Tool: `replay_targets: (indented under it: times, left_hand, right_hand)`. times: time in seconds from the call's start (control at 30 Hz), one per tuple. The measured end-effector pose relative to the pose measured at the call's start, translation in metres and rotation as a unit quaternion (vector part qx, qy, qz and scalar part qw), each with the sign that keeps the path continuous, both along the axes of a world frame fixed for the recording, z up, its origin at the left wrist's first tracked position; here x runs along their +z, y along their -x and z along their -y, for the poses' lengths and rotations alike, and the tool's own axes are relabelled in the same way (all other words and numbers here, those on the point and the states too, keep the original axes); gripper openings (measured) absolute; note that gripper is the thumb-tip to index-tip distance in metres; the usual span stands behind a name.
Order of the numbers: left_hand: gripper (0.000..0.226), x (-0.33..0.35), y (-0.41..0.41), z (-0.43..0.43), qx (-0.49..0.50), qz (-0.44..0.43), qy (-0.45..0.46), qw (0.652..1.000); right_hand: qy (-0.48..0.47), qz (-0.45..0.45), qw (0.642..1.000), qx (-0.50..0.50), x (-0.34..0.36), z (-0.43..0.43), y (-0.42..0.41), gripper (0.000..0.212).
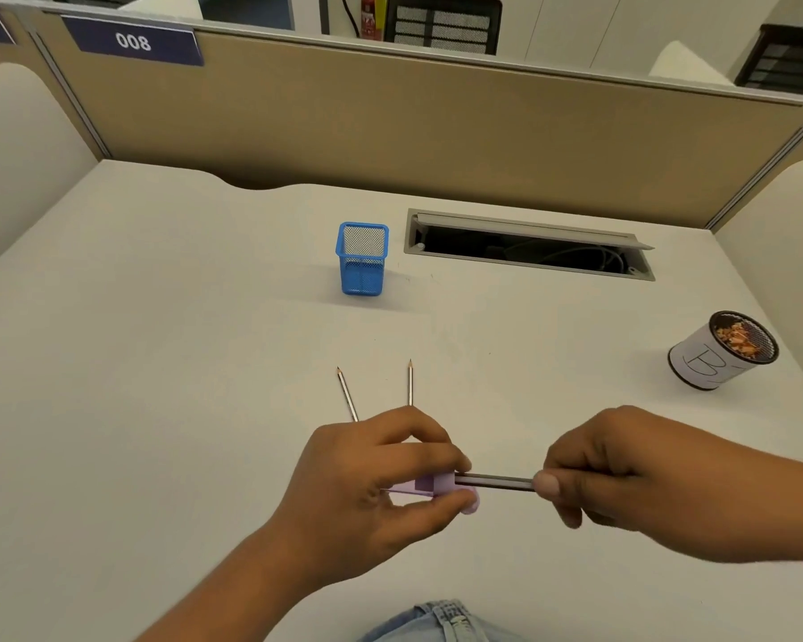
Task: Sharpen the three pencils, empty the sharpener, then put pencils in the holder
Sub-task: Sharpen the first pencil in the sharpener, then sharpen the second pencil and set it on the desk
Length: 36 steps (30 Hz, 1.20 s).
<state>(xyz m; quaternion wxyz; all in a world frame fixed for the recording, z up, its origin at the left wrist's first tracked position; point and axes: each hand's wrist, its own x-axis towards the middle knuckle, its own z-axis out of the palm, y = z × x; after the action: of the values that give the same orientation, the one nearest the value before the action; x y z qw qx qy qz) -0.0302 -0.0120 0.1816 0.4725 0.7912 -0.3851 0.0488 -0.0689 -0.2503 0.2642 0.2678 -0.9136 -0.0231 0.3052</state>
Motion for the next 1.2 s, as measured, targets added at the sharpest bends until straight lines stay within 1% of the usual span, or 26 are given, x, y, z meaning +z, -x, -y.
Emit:
replay_targets:
  times: [0.03,0.1,0.23,0.3,0.4,0.47,0.53,0.6,0.7,0.8,0.9,1.0,1.2]
  left_hand:
    - [0.014,-0.001,0.000,0.000,-0.002,0.001,0.004,1.000]
    - [0.016,-0.002,-0.001,-0.001,-0.007,-0.006,0.004,1.000]
    - [0.017,-0.007,-0.006,-0.008,0.000,-0.033,-0.029,0.999]
    - [0.017,-0.010,-0.011,-0.013,0.030,-0.070,-0.010,0.997]
    - [0.022,-0.014,-0.017,-0.019,0.100,-0.118,0.043,0.987]
    - [0.028,-0.016,-0.018,-0.019,0.136,-0.150,0.078,0.976]
    - [0.025,-0.019,-0.020,-0.018,0.165,-0.172,0.090,0.967]
    - [0.018,-0.021,-0.020,-0.014,0.179,-0.195,0.093,0.960]
    - [0.016,-0.026,-0.020,-0.008,0.182,-0.227,0.104,0.951]
    - [0.019,-0.031,-0.019,-0.003,0.167,-0.244,0.122,0.947]
    - [0.028,-0.037,-0.018,0.000,0.159,-0.257,0.126,0.945]
    - [0.036,-0.042,-0.020,0.002,0.162,-0.269,0.124,0.941]
    - [0.036,-0.049,-0.026,0.008,0.162,-0.295,0.126,0.933]
  right_hand:
    - [-0.011,-0.025,1.000,0.001,0.001,0.000,-0.002,0.038]
    - [-0.011,-0.036,0.999,0.002,0.002,0.000,-0.004,0.036]
    - [0.036,0.021,0.999,0.012,0.001,0.007,-0.004,0.028]
    - [0.042,0.047,0.998,0.000,0.000,0.012,-0.006,0.025]
    - [-0.021,0.058,0.994,-0.089,-0.009,0.018,-0.010,0.023]
    - [-0.063,0.088,0.982,-0.152,-0.028,0.023,-0.015,0.025]
    - [-0.097,0.112,0.963,-0.226,-0.060,0.028,-0.023,0.025]
    - [-0.115,0.115,0.942,-0.295,-0.099,0.032,-0.033,0.021]
    - [-0.125,0.115,0.919,-0.356,-0.149,0.033,-0.051,0.013]
    - [-0.097,0.135,0.917,-0.363,-0.181,0.028,-0.068,0.009]
    - [-0.050,0.149,0.928,-0.339,-0.205,0.025,-0.083,0.006]
    - [-0.013,0.151,0.935,-0.321,-0.218,0.021,-0.093,0.010]
    - [0.037,0.163,0.936,-0.311,-0.228,0.021,-0.108,0.008]
